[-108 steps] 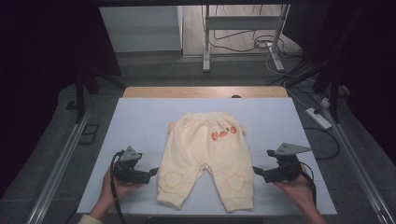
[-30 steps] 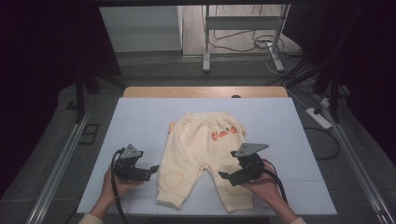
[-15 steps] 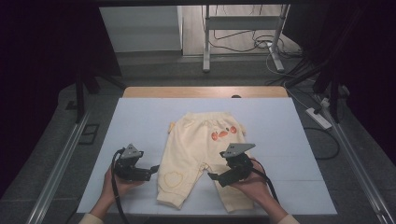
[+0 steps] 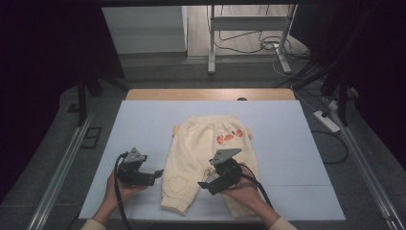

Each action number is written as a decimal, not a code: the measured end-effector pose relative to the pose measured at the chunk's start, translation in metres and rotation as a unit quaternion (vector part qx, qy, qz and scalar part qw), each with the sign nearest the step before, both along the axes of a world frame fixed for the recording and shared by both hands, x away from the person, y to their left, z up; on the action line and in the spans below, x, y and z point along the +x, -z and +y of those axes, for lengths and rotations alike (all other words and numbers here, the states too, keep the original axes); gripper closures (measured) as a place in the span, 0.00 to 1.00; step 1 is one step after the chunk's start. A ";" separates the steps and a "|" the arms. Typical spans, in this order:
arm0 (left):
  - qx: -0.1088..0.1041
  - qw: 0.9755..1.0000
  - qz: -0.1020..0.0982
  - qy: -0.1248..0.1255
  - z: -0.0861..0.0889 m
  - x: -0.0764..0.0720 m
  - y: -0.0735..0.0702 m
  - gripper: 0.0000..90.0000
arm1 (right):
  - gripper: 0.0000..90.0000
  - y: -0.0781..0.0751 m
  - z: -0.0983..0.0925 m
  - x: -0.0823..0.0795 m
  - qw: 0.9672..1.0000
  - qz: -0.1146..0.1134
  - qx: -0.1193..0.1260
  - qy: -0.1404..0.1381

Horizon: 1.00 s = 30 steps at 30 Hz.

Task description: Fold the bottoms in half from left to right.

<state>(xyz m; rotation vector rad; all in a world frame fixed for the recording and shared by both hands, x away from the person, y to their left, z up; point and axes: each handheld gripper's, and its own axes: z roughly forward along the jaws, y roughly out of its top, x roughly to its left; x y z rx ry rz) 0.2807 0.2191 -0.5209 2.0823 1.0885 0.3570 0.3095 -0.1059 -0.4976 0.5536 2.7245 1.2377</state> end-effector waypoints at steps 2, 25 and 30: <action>0.000 1.000 0.000 0.000 0.000 0.000 0.000 0.12 | 0.10 0.002 0.006 -0.001 1.000 0.002 -0.001 -0.006; 0.002 1.000 0.002 -0.001 0.000 0.001 0.001 0.13 | 0.16 0.010 0.068 -0.026 0.997 0.019 -0.011 -0.075; 0.003 1.000 0.001 0.000 0.000 0.001 0.001 0.13 | 0.16 0.013 0.081 -0.034 0.995 0.023 -0.015 -0.095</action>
